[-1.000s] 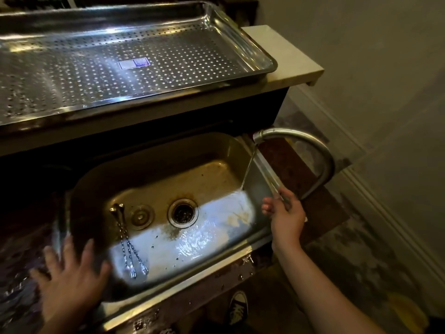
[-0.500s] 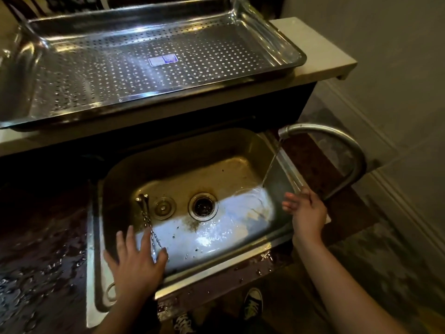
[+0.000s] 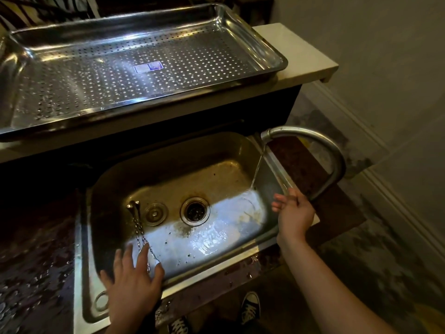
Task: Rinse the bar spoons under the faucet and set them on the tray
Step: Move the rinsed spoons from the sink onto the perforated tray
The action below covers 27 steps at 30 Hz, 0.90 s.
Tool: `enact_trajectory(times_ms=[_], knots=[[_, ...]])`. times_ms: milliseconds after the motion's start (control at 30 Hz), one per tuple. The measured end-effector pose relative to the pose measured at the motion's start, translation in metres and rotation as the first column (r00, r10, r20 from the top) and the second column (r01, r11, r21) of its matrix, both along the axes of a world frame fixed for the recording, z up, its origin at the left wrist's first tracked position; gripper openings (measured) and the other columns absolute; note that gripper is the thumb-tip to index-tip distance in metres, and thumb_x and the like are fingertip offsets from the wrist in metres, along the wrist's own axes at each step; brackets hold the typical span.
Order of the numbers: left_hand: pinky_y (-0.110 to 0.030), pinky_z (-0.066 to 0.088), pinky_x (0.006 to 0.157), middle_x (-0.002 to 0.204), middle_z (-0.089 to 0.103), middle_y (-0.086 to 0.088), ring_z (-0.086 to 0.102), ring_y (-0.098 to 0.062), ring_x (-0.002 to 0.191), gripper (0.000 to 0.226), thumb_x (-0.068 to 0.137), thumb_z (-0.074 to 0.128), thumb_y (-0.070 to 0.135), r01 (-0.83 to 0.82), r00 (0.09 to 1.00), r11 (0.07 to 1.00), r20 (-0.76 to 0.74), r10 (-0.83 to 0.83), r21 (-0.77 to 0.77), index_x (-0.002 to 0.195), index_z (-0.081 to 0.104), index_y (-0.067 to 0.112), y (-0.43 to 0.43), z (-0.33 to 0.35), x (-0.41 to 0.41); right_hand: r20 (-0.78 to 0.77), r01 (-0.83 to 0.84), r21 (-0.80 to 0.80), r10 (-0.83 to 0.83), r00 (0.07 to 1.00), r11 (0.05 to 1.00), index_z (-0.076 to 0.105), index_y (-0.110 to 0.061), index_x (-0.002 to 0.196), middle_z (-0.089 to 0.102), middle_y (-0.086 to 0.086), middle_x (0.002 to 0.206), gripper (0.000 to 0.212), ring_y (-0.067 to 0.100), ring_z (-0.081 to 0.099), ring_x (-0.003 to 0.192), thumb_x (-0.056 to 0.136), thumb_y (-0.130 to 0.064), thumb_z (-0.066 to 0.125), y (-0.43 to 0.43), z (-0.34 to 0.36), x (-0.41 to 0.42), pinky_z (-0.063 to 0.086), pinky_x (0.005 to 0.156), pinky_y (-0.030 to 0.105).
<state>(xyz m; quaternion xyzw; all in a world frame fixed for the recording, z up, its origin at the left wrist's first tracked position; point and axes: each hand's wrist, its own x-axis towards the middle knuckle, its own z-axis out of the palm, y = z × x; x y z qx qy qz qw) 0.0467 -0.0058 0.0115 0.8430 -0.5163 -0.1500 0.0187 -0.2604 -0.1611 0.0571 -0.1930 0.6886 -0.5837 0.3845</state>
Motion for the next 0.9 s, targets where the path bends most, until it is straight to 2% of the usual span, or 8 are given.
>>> enact_trajectory(times_ms=[100, 267, 500, 667, 733, 800, 900], knots=[[-0.06, 0.008, 0.114, 0.158, 0.02, -0.005, 0.005, -0.026, 0.148, 0.062, 0.089, 0.044, 0.055, -0.014, 1.0, 1.0, 0.005, 0.014, -0.015, 0.147, 0.027, 0.038, 0.0, 0.0, 0.0, 0.006, 0.003, -0.013, -0.003, 1.0, 1.0, 0.063, -0.02, 0.105, 0.072, 0.007, 0.082, 0.017, 0.023, 0.067, 0.074, 0.103, -0.016, 0.046, 0.001, 0.0, 0.0, 0.055, 0.067, 0.036], [-0.06, 0.007, 0.115, 0.158, 0.022, -0.006, 0.004, -0.025, 0.148, 0.061, 0.088, 0.042, 0.057, -0.012, 1.0, 1.0, 0.025, 0.012, -0.014, 0.145, 0.029, 0.038, 0.001, -0.006, 0.002, -0.016, -0.011, -0.012, 0.011, 1.0, 1.0, 0.065, -0.012, 0.114, 0.074, 0.007, 0.084, 0.022, 0.019, 0.069, 0.071, 0.103, -0.017, 0.046, 0.007, -0.002, -0.001, 0.055, 0.063, 0.031], [-0.06, 0.005, 0.115, 0.159, 0.019, -0.005, 0.001, -0.024, 0.148, 0.062, 0.089, 0.038, 0.058, -0.008, 1.0, 1.0, 0.022, 0.009, -0.016, 0.146, 0.026, 0.038, 0.001, -0.007, 0.002, -0.002, -0.015, -0.041, 0.015, 1.0, 0.999, 0.065, -0.011, 0.112, 0.074, 0.01, 0.085, 0.021, 0.017, 0.069, 0.067, 0.103, -0.014, 0.046, 0.014, -0.004, -0.004, 0.055, 0.056, 0.021], [-0.059, 0.004, 0.116, 0.159, 0.019, -0.006, 0.001, -0.024, 0.148, 0.062, 0.089, 0.034, 0.059, -0.005, 1.0, 0.999, 0.008, 0.005, -0.04, 0.147, 0.025, 0.037, 0.002, -0.003, 0.001, -0.034, -0.054, -0.041, 0.053, 0.998, 0.998, 0.064, -0.005, 0.116, 0.073, 0.011, 0.087, 0.023, 0.02, 0.069, 0.07, 0.102, -0.013, 0.047, 0.015, -0.005, -0.005, 0.055, 0.06, 0.026], [-0.059, 0.002, 0.116, 0.159, 0.018, -0.006, 0.0, -0.024, 0.148, 0.064, 0.088, 0.029, 0.06, -0.001, 1.0, 0.999, 0.011, 0.001, -0.037, 0.147, 0.024, 0.037, 0.002, -0.002, 0.001, -0.068, -0.077, -0.055, 0.073, 0.995, 0.996, 0.064, -0.011, 0.113, 0.074, 0.012, 0.089, 0.019, 0.021, 0.068, 0.071, 0.102, -0.014, 0.049, 0.019, 0.0, -0.005, 0.055, 0.064, 0.03], [-0.058, 0.001, 0.116, 0.159, 0.019, -0.006, 0.001, -0.025, 0.148, 0.067, 0.086, 0.026, 0.062, 0.003, 1.0, 0.999, 0.012, -0.002, -0.054, 0.147, 0.026, 0.036, 0.003, -0.001, 0.0, -0.173, -0.16, -0.092, 0.143, 0.975, 0.983, 0.064, -0.022, 0.113, 0.075, 0.003, 0.088, 0.018, 0.014, 0.069, 0.072, 0.101, -0.017, 0.051, 0.027, 0.006, -0.003, 0.056, 0.064, 0.024], [-0.058, 0.001, 0.117, 0.159, 0.021, -0.006, 0.002, -0.025, 0.148, 0.069, 0.085, 0.025, 0.062, 0.026, 0.999, 0.998, 0.027, -0.025, -0.052, 0.148, 0.027, 0.034, 0.005, 0.0, 0.002, -0.328, -0.407, -0.087, 0.36, 0.873, 0.909, 0.066, -0.029, 0.113, 0.074, -0.006, 0.084, 0.022, 0.001, 0.068, 0.072, 0.1, -0.017, 0.053, 0.041, 0.012, 0.014, 0.053, 0.066, 0.011]])
